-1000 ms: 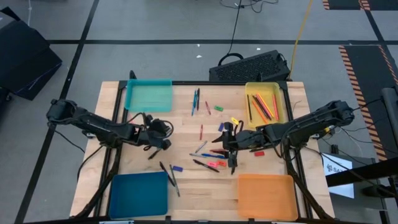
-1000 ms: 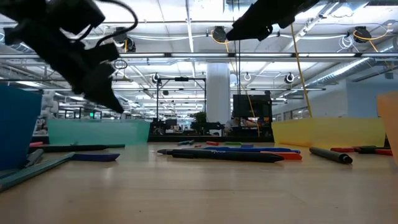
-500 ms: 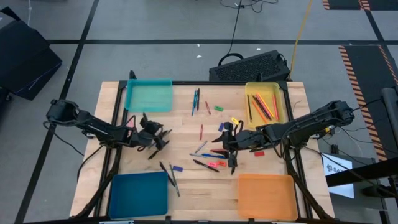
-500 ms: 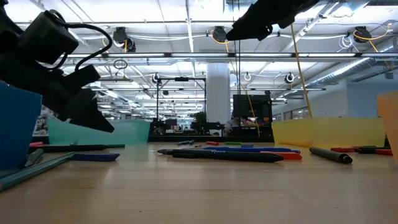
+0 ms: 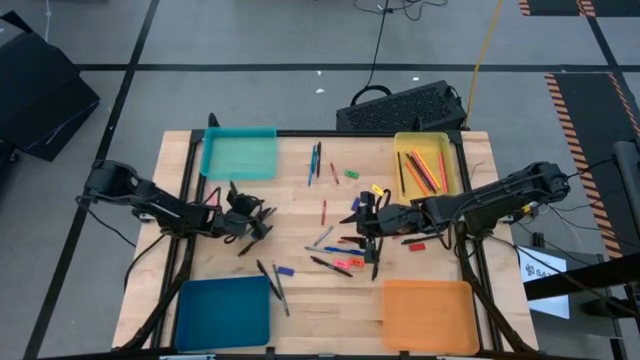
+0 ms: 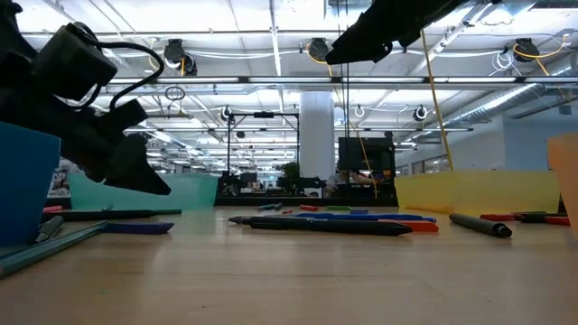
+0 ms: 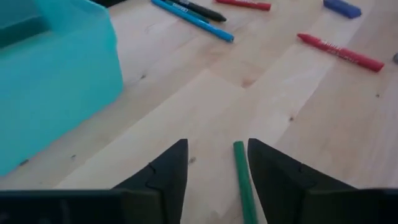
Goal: Sort crayons/erasers/pens/pencils in bins
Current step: Put the green pencil into the yellow bin
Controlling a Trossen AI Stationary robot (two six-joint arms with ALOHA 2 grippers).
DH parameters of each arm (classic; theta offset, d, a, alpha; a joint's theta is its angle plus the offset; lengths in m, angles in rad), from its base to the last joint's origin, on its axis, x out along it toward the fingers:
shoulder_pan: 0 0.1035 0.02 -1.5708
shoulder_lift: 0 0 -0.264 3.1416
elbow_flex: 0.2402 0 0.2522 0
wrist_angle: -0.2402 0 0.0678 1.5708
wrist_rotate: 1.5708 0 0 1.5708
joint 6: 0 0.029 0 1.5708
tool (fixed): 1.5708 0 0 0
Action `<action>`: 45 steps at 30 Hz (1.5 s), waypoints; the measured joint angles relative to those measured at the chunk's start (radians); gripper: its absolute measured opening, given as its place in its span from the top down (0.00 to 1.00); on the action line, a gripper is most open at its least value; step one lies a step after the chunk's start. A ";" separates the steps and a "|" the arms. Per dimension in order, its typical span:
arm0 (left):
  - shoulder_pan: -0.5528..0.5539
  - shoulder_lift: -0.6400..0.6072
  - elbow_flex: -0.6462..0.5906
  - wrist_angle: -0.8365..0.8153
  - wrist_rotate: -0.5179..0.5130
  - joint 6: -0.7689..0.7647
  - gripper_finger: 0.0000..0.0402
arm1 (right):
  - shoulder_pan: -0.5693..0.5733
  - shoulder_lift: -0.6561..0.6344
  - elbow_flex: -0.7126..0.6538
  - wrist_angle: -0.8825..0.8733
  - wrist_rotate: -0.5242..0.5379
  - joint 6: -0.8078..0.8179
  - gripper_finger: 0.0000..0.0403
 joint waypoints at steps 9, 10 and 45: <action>0.000 0.213 0.005 0.212 0.012 -0.004 0.57 | 0.001 0.000 0.000 0.000 0.000 0.002 0.54; 0.000 0.234 0.009 0.214 0.012 -0.004 0.57 | 0.001 0.000 0.000 0.000 0.000 0.001 0.54; 0.032 0.341 0.060 0.243 0.076 0.052 0.96 | 0.003 -0.001 0.000 -0.003 -0.004 0.006 0.54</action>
